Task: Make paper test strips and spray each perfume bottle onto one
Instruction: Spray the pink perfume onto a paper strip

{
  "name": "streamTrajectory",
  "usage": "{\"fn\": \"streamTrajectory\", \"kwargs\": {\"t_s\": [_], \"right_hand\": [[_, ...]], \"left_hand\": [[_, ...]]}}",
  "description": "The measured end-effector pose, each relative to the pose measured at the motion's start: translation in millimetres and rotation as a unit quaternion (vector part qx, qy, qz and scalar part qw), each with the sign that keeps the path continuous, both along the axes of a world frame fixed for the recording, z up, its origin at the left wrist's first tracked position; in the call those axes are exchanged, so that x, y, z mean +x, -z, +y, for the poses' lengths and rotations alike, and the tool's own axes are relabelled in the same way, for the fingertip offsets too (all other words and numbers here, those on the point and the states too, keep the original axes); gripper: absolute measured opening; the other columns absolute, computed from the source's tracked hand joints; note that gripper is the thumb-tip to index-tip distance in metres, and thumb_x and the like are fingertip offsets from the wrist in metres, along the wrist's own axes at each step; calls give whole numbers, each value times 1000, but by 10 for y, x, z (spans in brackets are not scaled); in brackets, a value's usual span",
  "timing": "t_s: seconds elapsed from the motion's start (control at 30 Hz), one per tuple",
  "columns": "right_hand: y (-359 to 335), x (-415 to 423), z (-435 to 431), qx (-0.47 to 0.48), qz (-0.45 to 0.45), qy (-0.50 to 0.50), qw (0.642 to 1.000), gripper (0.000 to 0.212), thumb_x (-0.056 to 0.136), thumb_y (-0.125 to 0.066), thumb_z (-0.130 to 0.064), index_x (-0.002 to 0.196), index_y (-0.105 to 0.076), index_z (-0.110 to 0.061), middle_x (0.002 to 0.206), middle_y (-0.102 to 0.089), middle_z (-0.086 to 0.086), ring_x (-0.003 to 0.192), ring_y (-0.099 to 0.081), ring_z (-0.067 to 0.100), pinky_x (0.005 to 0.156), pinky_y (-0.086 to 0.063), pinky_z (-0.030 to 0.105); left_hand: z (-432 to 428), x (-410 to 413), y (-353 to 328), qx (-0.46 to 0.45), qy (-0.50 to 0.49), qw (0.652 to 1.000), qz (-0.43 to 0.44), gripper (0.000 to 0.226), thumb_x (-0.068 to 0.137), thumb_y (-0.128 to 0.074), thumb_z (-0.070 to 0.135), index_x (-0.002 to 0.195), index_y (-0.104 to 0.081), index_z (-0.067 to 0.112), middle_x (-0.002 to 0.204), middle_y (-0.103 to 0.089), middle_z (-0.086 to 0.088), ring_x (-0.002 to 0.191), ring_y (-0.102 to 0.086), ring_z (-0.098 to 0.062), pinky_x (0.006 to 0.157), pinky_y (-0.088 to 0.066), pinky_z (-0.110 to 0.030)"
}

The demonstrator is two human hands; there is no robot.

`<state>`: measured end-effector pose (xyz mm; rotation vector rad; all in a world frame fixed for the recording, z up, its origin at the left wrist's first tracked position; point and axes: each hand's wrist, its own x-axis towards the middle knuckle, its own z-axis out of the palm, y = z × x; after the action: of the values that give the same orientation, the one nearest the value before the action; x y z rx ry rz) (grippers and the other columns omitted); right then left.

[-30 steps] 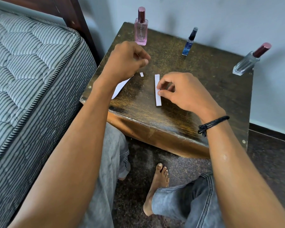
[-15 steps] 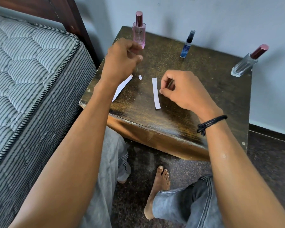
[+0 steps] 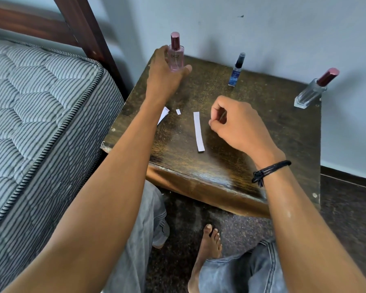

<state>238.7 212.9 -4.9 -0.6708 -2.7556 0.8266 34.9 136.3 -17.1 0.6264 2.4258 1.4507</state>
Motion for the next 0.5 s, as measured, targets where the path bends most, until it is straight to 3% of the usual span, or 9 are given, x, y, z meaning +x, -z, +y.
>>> {"fn": "streamTrajectory", "kwargs": {"t_s": [0.1, 0.27, 0.4, 0.5], "right_hand": [[13, 3, 33, -5, -11, 10, 1000, 17, 92, -70, -17, 86, -59, -29, 83, -64, -13, 79, -62, 8, 68, -51, 33], [29, -22, 28, -9, -18, 1, 1000, 15, 92, -70, -19, 87, -60, -28, 84, -64, -13, 79, -61, 7, 67, -47, 31], [29, -34, 25, -7, -17, 0, 1000, 15, 92, -70, -19, 87, -60, -28, 83, -65, -13, 79, -61, 5, 67, -47, 31], [25, -49, 9, -8, -18, -1, 1000, 15, 92, -71, -18, 87, -60, -28, 85, -65, -12, 79, -63, 8, 69, -50, 31]], "left_hand": [[54, -32, 31, -16, -11, 999, 29, 65, 83, -74, 39, 139, -45, 23, 131, -59, 2, 106, -61, -9, 100, -50, -39], [74, -114, 61, -32, -32, 998, 33, 55, 83, -69, 38, 133, -50, 23, 122, -64, 6, 109, -62, -14, 100, -50, -41], [84, -135, 47, -28, -36, 999, 30, 34, 89, -63, 28, 121, -55, 22, 91, -59, 21, 98, -62, -12, 97, -50, -38], [59, -176, 51, -23, -31, 999, 28, 31, 88, -63, 27, 118, -56, 18, 97, -61, 15, 99, -63, -14, 95, -51, -41]]}}
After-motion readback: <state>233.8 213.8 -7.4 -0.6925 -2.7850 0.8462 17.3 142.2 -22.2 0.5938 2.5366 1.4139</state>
